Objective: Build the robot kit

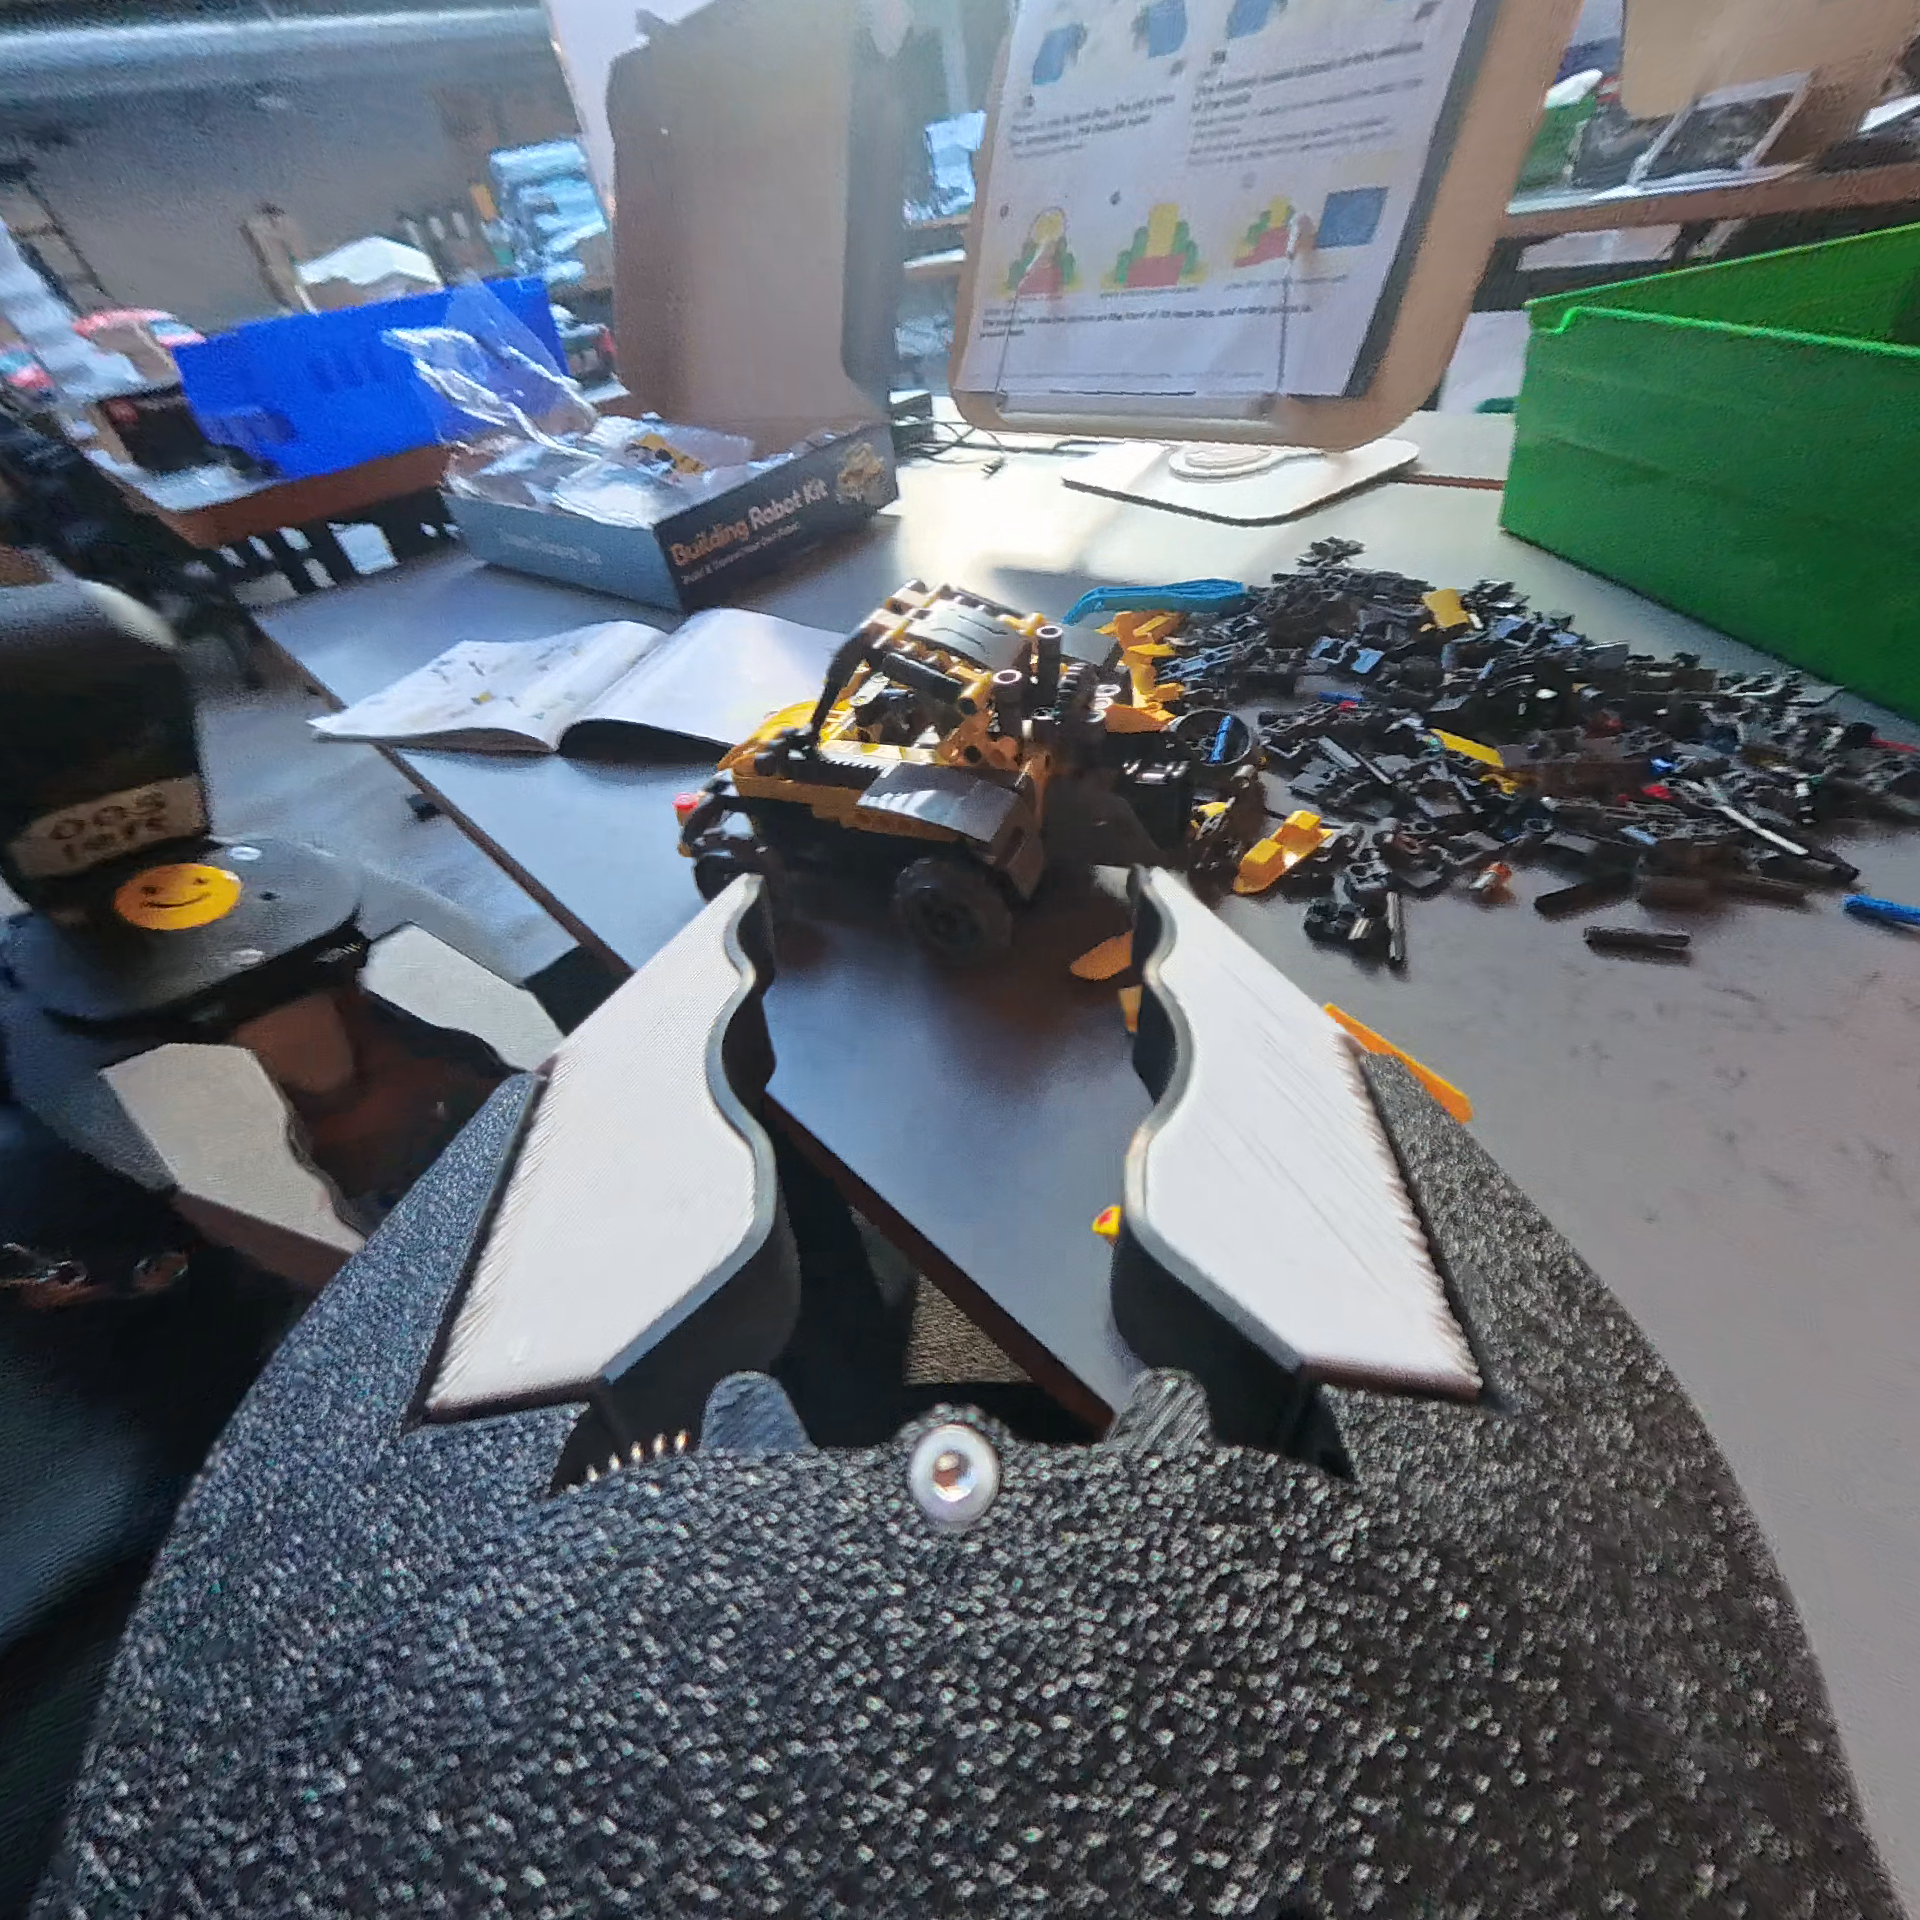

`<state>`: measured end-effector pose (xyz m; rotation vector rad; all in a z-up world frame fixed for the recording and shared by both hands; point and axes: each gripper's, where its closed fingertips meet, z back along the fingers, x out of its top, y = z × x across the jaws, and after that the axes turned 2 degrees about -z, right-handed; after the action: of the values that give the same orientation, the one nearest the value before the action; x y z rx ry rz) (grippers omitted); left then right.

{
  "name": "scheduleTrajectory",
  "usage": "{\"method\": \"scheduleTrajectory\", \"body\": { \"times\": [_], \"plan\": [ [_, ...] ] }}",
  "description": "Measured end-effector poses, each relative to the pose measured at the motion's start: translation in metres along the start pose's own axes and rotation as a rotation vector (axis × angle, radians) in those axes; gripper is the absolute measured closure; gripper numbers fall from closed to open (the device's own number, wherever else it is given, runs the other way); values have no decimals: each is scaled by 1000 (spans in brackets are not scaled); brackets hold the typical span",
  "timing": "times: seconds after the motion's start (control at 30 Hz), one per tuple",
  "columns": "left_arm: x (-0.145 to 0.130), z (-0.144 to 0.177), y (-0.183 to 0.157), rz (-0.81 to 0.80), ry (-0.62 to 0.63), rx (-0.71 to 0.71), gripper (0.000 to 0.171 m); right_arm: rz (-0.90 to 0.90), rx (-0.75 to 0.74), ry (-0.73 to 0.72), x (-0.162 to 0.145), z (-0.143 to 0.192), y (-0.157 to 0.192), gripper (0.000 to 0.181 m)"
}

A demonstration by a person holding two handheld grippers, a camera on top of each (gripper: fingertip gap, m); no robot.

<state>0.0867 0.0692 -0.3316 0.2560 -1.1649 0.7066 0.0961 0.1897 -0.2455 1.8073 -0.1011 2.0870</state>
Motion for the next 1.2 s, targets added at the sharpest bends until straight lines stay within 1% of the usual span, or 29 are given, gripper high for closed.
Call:
{"method": "scheduleTrajectory", "body": {
  "times": [0.1, 0.13, 0.17, 0.23, 0.3, 0.33, 0.4, 0.47, 0.57, 0.6, 0.7, 0.8, 0.9, 0.97, 1.07, 1.2],
  "plan": [
    [13, 12, 15, -136, -51, 85, 128, 24, -33, -3, 9, -6, -1, 112],
    [14, 16, 22, -162, -56, 118, 128, 24, -35, -6, 12, -9, -1, 111],
    [12, 18, 24, -160, -52, 113, 130, 27, -33, -10, 15, -11, 0, 111],
    [8, 20, 22, -96, -50, 58, 130, 43, -47, -4, 18, -15, -4, 111],
    [9, 22, 22, -31, -64, 28, 123, 73, -87, 2, 22, -17, -15, 110],
    [9, 22, 22, -23, -65, 22, 127, 81, -106, 10, 23, -18, -22, 109],
    [8, 23, 26, -38, -62, 34, 129, 83, -146, 21, 27, -16, -39, 106],
    [7, 23, 30, -53, -55, 51, 129, 76, -201, 21, 31, -9, -62, 105],
    [6, 22, 33, -48, -46, 60, 126, 62, -280, 41, 29, 5, -101, 105],
    [7, 22, 33, -49, -48, 61, 126, 50, -297, 48, 26, 9, -113, 104],
    [12, 21, 31, -80, -66, 50, 135, 19, -329, 115, 13, 17, -143, 108],
    [13, 17, 31, -95, -73, 48, 136, 24, -393, 207, -5, 18, -166, 107],
    [12, 15, 30, -88, -63, 38, 138, 8, -394, 305, -25, 12, -172, 105],
    [13, 15, 27, -78, -69, 34, 139, 19, -392, 337, -29, 9, -173, 107],
    [11, 14, 25, -91, -62, 33, 139, -12, -371, 385, -37, 6, -174, 108],
    [11, 14, 27, -102, -55, 39, 141, -8, -306, 394, -39, 2, -166, 131]
  ]
}}
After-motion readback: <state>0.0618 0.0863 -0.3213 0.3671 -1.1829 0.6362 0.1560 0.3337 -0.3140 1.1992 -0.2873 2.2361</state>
